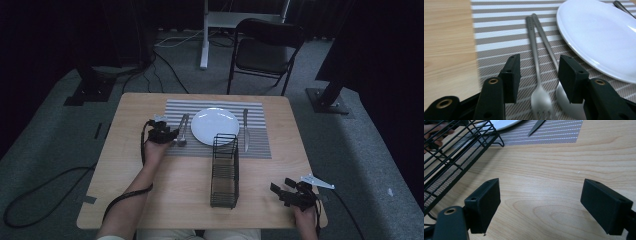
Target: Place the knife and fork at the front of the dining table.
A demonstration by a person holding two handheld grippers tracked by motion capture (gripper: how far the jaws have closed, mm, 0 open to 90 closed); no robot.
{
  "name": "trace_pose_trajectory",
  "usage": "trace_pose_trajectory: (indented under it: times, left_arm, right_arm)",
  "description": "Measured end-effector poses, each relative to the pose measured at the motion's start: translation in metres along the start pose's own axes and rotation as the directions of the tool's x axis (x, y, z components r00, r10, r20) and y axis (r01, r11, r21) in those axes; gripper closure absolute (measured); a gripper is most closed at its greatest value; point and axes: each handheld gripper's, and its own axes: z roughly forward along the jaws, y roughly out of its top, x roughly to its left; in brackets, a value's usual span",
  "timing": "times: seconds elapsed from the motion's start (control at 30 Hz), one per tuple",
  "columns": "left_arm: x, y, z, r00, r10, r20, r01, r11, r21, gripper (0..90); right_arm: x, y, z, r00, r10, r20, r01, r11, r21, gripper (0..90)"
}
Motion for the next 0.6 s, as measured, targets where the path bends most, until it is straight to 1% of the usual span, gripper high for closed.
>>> trace_pose_trajectory:
  times: [0.07,0.1,0.13,0.17,0.2,0.23,0.27,0.3,0.37,0.4,0.47,0.53,0.6]
  left_arm:
    - [-0.001,0.001,0.008,0.9999,0.013,-0.002,-0.013,0.9996,0.025,54.2]
    - [-0.002,0.001,0.012,0.9995,0.026,-0.017,-0.026,0.9989,0.039,54.3]
    - [-0.002,0.001,0.012,0.9995,0.026,-0.017,-0.026,0.9989,0.039,54.7]
    - [-0.002,0.0,0.016,0.999,0.03,-0.032,-0.028,0.9982,0.053,54.7]
    - [-0.002,-0.001,0.018,0.9992,0.025,-0.032,-0.024,0.9983,0.054,57.4]
    - [-0.002,-0.001,0.02,0.9984,0.027,-0.05,-0.024,0.9979,0.06,57.7]
    - [-0.002,-0.002,0.02,0.9982,0.026,-0.055,-0.023,0.9983,0.053,62.4]
    - [-0.002,-0.002,0.021,0.9983,0.017,-0.056,-0.015,0.999,0.043,63.0]
    - [-0.002,-0.002,0.021,0.998,0.013,-0.063,-0.01,0.9991,0.041,66.5]
    - [-0.002,-0.002,0.021,0.998,0.01,-0.062,-0.008,0.9992,0.039,71.2]
    - [-0.001,-0.003,0.021,0.9986,0.001,-0.053,0.0,0.9995,0.032,75.4]
    - [-0.001,-0.004,0.021,0.9981,-0.011,-0.061,0.013,0.9997,0.023,81.7]
    - [0.0,-0.006,0.021,0.9976,-0.038,-0.058,0.039,0.9991,0.014,81.8]
  right_arm:
    - [0.0,0.0,0.0,1.0,0.001,-0.002,-0.001,1.0,0.0,15.6]
    - [0.0,0.0,0.0,1.0,0.001,-0.003,-0.001,1.0,-0.001,15.6]
    - [0.0,0.0,0.0,1.0,0.001,-0.003,-0.001,1.0,-0.001,15.6]
    - [0.0,0.0,0.0,1.0,0.001,-0.004,-0.001,1.0,0.0,15.6]
    - [0.0,0.0,0.0,1.0,0.001,-0.006,-0.001,1.0,0.0,15.6]
    - [0.0,0.0,0.0,1.0,0.0,-0.007,0.0,1.0,0.0,15.5]
    - [0.0,0.0,0.0,1.0,0.001,-0.008,-0.001,1.0,0.0,15.6]
    - [0.0,0.0,0.0,1.0,0.0,-0.008,0.0,1.0,-0.001,15.6]
    - [0.0,0.0,-0.001,1.0,0.0,-0.009,0.0,1.0,-0.004,15.5]
    - [0.0,0.0,-0.001,0.9999,0.001,-0.01,-0.001,1.0,-0.005,15.6]
    - [0.0,0.0,-0.001,0.9999,0.002,-0.01,-0.002,1.0,-0.006,15.5]
    - [0.0,0.0,-0.001,0.9999,0.004,-0.01,-0.004,1.0,-0.006,15.6]
    - [0.0,-0.001,-0.001,1.0,0.004,-0.009,-0.004,1.0,-0.007,15.6]
